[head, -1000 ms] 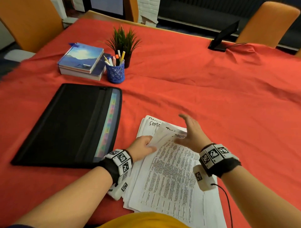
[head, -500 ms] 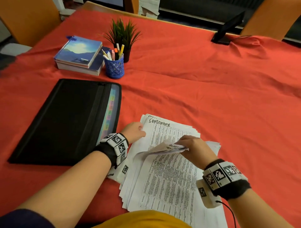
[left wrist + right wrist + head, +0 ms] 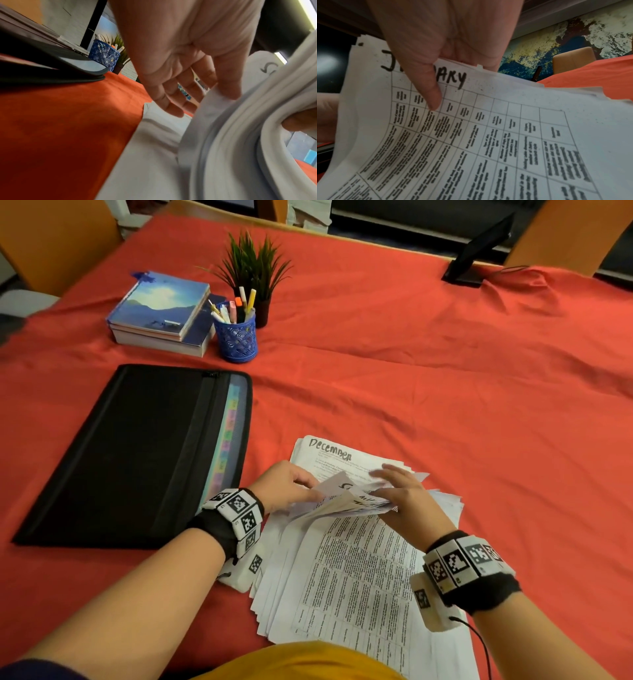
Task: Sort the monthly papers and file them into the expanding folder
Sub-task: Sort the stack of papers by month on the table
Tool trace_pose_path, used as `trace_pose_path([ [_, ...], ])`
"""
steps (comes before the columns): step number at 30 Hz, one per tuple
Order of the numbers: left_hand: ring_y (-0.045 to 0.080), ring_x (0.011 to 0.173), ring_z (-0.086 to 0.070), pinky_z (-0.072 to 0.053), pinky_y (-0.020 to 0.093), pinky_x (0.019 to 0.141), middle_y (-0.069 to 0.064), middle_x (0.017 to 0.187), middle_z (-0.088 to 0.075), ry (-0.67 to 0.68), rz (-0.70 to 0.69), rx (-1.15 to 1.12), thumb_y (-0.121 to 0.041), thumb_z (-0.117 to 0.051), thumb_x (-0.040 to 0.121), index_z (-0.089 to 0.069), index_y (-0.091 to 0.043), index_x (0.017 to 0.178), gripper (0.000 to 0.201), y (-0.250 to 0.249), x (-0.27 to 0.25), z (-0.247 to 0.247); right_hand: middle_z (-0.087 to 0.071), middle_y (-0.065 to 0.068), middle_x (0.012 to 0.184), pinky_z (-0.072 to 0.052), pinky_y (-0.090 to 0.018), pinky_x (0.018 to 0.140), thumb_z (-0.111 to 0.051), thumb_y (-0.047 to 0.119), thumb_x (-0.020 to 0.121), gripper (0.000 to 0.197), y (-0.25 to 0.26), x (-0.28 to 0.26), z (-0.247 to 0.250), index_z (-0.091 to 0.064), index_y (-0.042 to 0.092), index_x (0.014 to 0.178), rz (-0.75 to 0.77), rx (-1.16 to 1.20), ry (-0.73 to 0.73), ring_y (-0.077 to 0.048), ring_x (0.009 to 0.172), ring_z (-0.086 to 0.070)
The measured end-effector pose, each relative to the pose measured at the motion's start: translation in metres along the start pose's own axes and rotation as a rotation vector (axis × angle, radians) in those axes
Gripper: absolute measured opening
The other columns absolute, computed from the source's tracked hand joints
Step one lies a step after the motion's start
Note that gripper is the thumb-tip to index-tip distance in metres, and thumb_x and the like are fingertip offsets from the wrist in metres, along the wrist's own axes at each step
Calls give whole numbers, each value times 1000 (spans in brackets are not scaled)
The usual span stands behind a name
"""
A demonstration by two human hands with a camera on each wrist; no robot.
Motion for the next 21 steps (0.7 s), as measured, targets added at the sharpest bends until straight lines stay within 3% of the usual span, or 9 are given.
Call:
trace_pose_path([
  [2, 1, 84, -60, -46, 11, 81, 1, 97, -69, 34, -5, -47, -13, -68, 82, -73, -10, 84, 6, -5, -2, -2, -70, -9, 91, -51, -52, 78, -77, -9, 54, 36, 3, 1, 2, -74, 11, 85, 16, -22, -26, -32, 87, -66],
  [4, -7, 90, -54, -39, 1, 77, -9, 100, -62, -25, 22, -40, -25, -57, 91, -70, -6, 97, 24, -6, 1, 2, -70, -3, 82, -50, -50, 73, -74, -5, 56, 34, 5, 1, 4, -74, 15, 84, 8, -44, -47, -28, 75, -66],
  [6, 6, 91, -54, -38, 14, 78, -4, 100, -59, -200, 54, 80, -32, -52, 94, -67, -5, 100, 32, 2, 9, 14, -69, 2, 79, -45, -48, 73, -74, 1, 58, 31, 6, -1, 6, -73, 18, 84, -1, -84, -74, -25, 73, -66],
  [8, 16, 85, -50, -37, 28, 75, 1, 92, -54, -297, 125, 252, -31, -56, 90, -58, -10, 89, 21, 14, 14, 20, -68, 6, 76, -41, -45, 74, -75, 5, 59, 30, 7, -2, 7, -73, 22, 83, -9, -147, -92, -22, 72, -65],
  [10, 17, 79, -46, -34, 27, 70, -1, 83, -49, -299, 164, 279, -22, -60, 86, -52, -15, 84, 11, 20, 15, 17, -67, 7, 76, -41, -48, 77, -80, 4, 56, 34, 7, -2, 8, -72, 23, 83, -23, -179, -114, -21, 72, -64],
  [13, 17, 80, -48, -42, 31, 76, 0, 82, -51, -358, 103, 224, -10, -62, 83, -53, -19, 89, 13, 13, 13, 17, -68, -1, 86, -40, -55, 85, -82, 1, 54, 37, 5, -1, 9, -73, 21, 84, -51, -165, -144, -23, 77, -66],
  [15, 14, 82, -51, -43, 25, 76, -2, 82, -55, -350, 108, 178, -9, -63, 83, -59, -17, 101, 21, 14, 12, 17, -66, -8, 99, -40, -54, 88, -81, 1, 56, 35, 2, -1, 6, -73, 19, 84, -67, -145, -113, -30, 83, -65],
  [19, 11, 80, -54, -42, 18, 77, 2, 87, -61, -198, 16, 82, -3, -62, 84, -66, -8, 110, 27, 7, 9, 6, -50, -17, 131, -44, -47, 87, -72, -4, 63, 35, -2, -1, -1, -73, 17, 90, -115, -44, -1, -39, 99, -59],
  [21, -2, 80, -59, -44, 9, 78, -2, 95, -64, -88, 0, 23, -6, -58, 89, -63, -5, 116, 27, 1, 4, -2, -42, -17, 139, -50, -44, 83, -70, -5, 64, 36, -4, -1, -2, -73, 17, 93, -114, -10, 14, -37, 103, -59],
])
Point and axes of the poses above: each hand's wrist, its own x-axis towards the middle knuckle, its own z-axis out of the back of the hand, y = z × x, the point moved 6 cm from there along x, towards the middle knuckle
